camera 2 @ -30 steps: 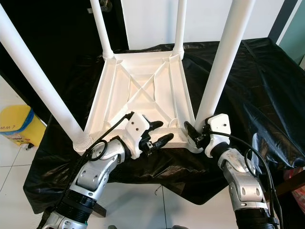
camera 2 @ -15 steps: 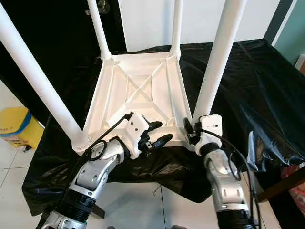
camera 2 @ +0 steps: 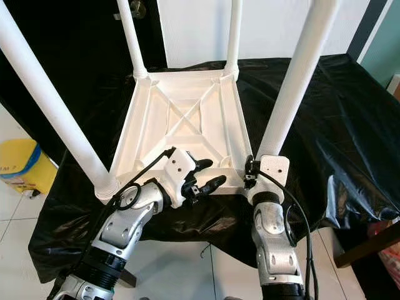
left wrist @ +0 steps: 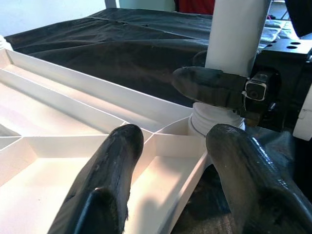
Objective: Building children table
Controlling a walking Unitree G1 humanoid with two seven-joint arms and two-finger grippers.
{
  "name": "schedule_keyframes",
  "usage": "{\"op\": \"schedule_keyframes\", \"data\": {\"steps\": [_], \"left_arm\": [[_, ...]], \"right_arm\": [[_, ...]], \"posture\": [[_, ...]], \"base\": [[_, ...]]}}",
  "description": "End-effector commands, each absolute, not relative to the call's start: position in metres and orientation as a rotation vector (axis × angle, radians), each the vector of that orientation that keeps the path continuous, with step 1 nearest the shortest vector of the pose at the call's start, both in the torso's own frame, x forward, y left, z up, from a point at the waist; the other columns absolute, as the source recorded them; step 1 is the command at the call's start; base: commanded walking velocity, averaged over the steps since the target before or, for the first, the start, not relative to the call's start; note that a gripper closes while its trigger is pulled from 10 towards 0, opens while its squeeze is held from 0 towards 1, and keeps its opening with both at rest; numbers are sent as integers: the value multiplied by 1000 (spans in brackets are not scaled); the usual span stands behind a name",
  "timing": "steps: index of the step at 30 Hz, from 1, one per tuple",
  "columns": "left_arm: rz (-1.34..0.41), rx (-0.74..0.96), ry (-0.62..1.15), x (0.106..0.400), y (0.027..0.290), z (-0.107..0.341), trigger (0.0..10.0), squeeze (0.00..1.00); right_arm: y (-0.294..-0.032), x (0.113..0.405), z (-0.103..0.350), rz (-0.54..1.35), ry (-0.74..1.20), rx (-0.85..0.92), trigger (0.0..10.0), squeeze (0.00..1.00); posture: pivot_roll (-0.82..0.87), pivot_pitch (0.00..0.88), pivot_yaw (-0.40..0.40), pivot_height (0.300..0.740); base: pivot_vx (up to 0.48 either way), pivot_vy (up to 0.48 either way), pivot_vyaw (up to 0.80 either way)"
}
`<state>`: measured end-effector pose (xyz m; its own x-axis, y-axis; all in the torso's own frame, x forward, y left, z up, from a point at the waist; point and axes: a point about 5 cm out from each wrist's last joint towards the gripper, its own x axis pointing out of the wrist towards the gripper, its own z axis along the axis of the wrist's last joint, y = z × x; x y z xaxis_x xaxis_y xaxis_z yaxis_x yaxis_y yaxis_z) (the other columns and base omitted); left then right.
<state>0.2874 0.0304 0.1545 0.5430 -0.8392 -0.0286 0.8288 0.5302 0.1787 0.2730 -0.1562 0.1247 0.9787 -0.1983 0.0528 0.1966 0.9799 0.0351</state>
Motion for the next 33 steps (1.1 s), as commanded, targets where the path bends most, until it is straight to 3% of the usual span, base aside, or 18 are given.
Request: {"op": "schedule_keyframes", "data": {"steps": [1, 14, 15, 27, 32, 33], "left_arm": [[-923, 184, -65, 290, 34, 152, 10000, 0], [-946, 179, -76, 291, 27, 152, 10000, 0], [-947, 179, -76, 290, 27, 152, 10000, 0], [-951, 178, -76, 290, 27, 152, 10000, 0], [-947, 175, -81, 291, 27, 152, 10000, 0], [-946, 175, -80, 290, 27, 152, 10000, 0]], "right_arm": [[-156, 264, 95, -239, 92, 41, 10000, 0], [-157, 263, 105, -272, 48, 22, 10000, 0], [-157, 262, 106, -259, 41, 24, 10000, 1000], [-162, 258, 121, -89, -47, -3, 10000, 1000], [-170, 254, 128, 113, -79, -44, 10000, 1000], [-173, 254, 129, 150, -80, -63, 10000, 0]], "posture": [[-201, 42, 26, 740], [-233, 35, 30, 740], [-234, 34, 28, 740], [-239, 38, 27, 740], [-242, 46, 25, 740], [-242, 49, 23, 740]], "base": [[0, 0, 0], [0, 0, 0], [0, 0, 0], [0, 0, 0], [0, 0, 0], [0, 0, 0]]}}
